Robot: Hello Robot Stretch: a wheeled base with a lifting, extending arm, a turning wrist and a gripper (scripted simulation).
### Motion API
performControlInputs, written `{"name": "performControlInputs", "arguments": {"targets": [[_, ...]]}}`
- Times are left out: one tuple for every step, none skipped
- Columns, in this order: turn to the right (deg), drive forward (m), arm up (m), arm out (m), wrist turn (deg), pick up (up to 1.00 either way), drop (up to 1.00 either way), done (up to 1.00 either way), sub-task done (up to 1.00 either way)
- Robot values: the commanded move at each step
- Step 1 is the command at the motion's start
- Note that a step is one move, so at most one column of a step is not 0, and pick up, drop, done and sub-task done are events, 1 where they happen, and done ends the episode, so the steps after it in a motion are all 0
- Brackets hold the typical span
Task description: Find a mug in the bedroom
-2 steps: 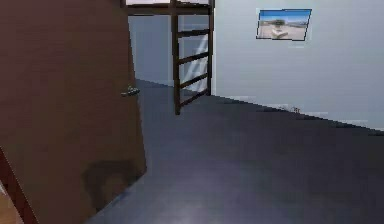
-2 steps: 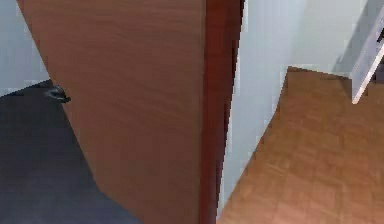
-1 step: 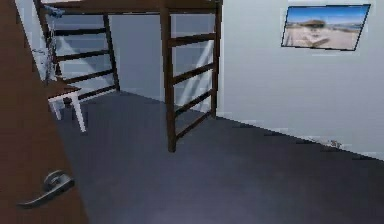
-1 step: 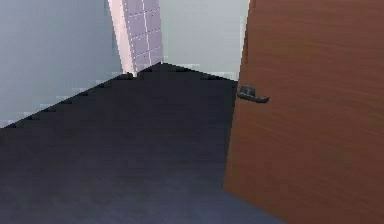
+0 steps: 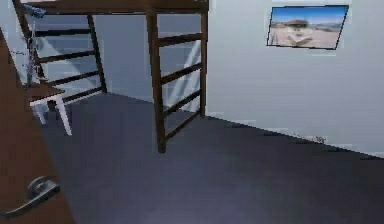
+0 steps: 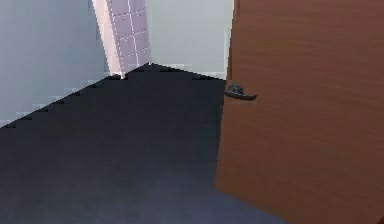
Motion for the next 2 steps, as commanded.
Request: {"name": "performControlInputs", "arguments": {"targets": [[0.0, 0.55, 0.00, 0.00, 0.0, 0.00, 0.00, 0.00, 0.00], [24.0, 0.00, 0.00, 0.00, 0.0, 0.00, 0.00, 0.00, 0.00]]}}
